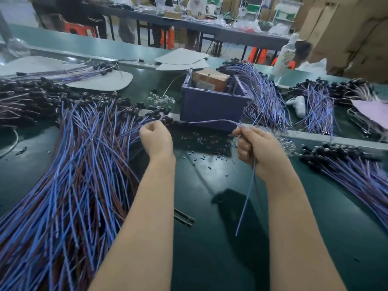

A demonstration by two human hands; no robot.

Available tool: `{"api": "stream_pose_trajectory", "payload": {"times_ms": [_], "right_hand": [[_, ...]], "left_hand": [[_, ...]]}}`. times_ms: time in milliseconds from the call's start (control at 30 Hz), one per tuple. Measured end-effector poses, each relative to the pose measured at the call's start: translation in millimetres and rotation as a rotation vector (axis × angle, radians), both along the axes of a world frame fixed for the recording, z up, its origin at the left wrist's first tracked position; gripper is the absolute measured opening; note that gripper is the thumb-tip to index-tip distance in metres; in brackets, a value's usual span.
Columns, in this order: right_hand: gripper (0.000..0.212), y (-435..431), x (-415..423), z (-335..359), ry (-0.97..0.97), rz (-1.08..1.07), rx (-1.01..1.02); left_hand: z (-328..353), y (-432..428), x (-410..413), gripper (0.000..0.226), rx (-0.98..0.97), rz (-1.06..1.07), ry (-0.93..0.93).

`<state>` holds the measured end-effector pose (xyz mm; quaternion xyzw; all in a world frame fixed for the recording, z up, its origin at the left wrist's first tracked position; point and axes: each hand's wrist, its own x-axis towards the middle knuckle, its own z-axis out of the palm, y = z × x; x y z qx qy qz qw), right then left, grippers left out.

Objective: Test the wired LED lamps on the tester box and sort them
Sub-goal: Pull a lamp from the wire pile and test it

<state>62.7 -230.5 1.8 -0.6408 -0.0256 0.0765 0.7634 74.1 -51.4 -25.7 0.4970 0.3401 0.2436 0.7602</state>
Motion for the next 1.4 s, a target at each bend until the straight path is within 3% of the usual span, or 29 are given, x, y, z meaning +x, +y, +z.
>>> {"api": "stream_pose_trajectory", "payload": {"times_ms": [133,300,400,533,633,767,833,900,967,1033,1100,1133,1233,1400], "right_hand": [[0.027,-21.3,-3.1,5.8,-0.076,-0.004,0.493],[0.021,-31.3,-7.8,1.9,-0.167,0.064,0.916],[0.013,-41.7,-3.6,-2.1,-0.189,-0.081,0.928],[0.018,-62.6,6.5,-7.0,-0.165,-0.507,0.704],[0.018,-67.0,9.7,-13.8,-0.145,-0.732,0.559],[0.022,-60.7,11.8,-18.3,-0.148,-0.864,0.293],[0.023,-58.2,12.7,-20.6,-0.098,-0.826,0.252],[0.022,-56.1,12.2,-24.4,-0.068,-0.837,0.06],[0.021,-55.7,9.9,-27.6,-0.21,-1.005,-0.239],[0.019,-52.2,2.8,-22.6,-0.513,-1.099,-0.424],[0.022,-44.7,0.5,-20.5,-0.722,-0.925,-0.63],[0.027,-39.3,1.0,-21.3,-0.738,-0.774,-0.755],[0.034,-27.4,2.0,-25.9,-0.577,-0.441,-1.056],[0.028,-29.4,1.1,-28.1,-0.428,-0.313,-1.314]], "left_hand": [[7.4,-21.2,-1.8,0.01,0.021,-0.184,-0.051],[19.4,-75.7,-20.1,0.039,0.209,-1.092,-0.052],[15.8,-91.6,-26.0,0.046,0.133,-1.391,-0.075],[2.0,-84.6,-27.7,0.036,0.114,-1.517,-0.108],[-4.2,-79.9,-20.3,0.019,0.086,-1.334,-0.167],[-12.3,-77.4,-9.7,0.015,0.183,-0.722,-0.083],[-15.2,-71.4,-7.8,0.015,0.072,-0.504,-0.104],[-15.2,-65.2,-6.8,0.017,-0.097,-0.35,-0.168],[-15.7,-62.3,-6.0,0.019,-0.111,-0.264,-0.207],[-15.3,-64.5,-6.8,0.018,0.01,-0.261,-0.213],[-13.9,-69.0,-8.4,0.015,0.132,-0.319,-0.239],[-13.2,-71.0,-9.5,0.014,0.178,-0.36,-0.256],[-11.6,-74.3,-12.3,0.016,0.282,-0.453,-0.282],[-15.2,-71.4,-9.4,0.019,0.451,-0.32,-0.214]]}}
